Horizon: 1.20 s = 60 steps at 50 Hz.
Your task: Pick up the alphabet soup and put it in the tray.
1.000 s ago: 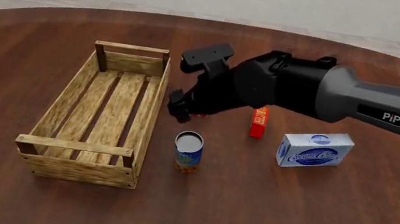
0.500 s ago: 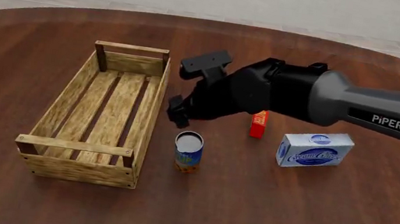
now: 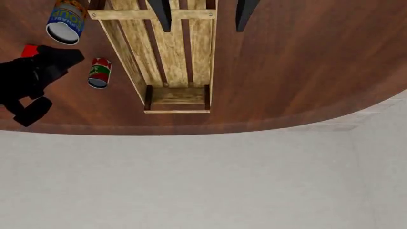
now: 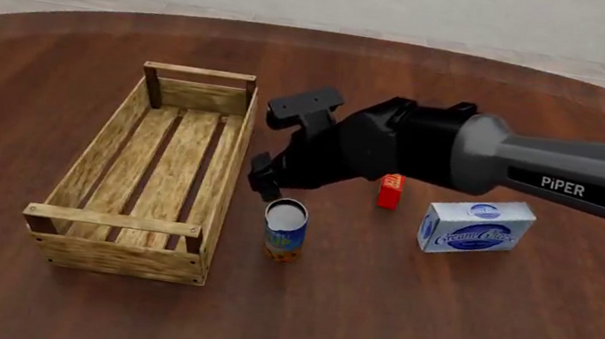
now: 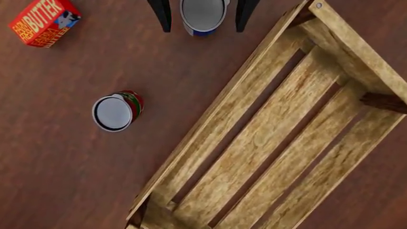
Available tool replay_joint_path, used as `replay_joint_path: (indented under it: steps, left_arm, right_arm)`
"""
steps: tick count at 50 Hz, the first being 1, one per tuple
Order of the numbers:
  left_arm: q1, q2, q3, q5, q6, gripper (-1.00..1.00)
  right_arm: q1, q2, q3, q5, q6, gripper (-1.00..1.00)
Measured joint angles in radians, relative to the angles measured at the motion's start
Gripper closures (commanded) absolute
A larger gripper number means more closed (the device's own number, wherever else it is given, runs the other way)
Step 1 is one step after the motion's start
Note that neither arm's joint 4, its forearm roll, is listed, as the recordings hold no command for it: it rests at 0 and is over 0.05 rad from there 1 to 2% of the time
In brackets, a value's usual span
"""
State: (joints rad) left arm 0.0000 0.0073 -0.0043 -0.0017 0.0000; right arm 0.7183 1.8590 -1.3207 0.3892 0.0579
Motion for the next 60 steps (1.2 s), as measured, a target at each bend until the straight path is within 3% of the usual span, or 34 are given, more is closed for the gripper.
replay_joint_path:
  steps: [60]
  left_arm:
    - [0.000, 0.000, 0.000, 0.000, 0.000, -1.00]
  right_arm:
    - [-0.001, 0.051, 0.021, -0.028, 0.013, -1.00]
